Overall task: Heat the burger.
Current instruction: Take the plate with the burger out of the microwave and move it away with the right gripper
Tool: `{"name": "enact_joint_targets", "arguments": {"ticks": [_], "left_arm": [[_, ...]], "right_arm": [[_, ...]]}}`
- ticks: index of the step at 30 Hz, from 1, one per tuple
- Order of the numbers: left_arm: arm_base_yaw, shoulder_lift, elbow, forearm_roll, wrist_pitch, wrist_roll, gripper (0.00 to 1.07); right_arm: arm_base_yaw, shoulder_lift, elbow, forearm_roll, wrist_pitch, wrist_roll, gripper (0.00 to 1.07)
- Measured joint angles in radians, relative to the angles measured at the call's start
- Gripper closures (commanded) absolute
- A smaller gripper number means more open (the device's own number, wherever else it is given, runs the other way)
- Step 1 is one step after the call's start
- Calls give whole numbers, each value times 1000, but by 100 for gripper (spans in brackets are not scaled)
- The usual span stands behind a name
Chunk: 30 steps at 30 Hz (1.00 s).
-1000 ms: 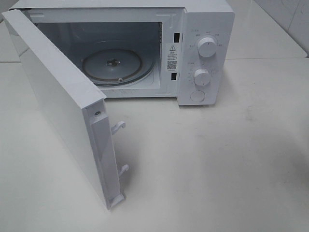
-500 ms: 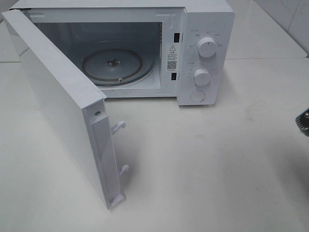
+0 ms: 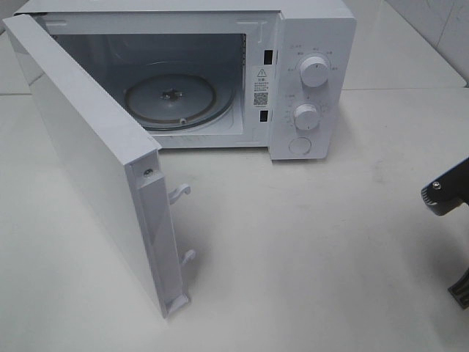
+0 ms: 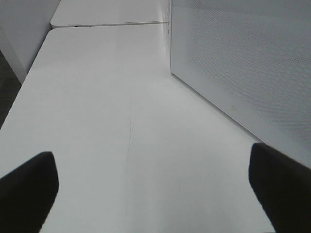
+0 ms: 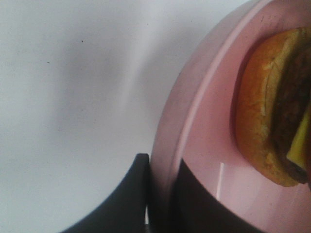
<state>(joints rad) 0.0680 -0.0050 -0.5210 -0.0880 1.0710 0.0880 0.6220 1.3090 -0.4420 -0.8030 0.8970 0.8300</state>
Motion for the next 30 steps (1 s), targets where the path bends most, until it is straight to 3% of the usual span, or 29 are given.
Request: {"name": "enact_joint_targets", "arguments": {"ticks": [13, 30], "left_arm": [[0, 0, 0, 0, 0, 0, 7], [0, 0, 0, 0, 0, 0, 7]], "right_arm": [[0, 188, -13, -16, -95, 164, 107], [0, 432, -129, -79, -180, 266, 105]]}}
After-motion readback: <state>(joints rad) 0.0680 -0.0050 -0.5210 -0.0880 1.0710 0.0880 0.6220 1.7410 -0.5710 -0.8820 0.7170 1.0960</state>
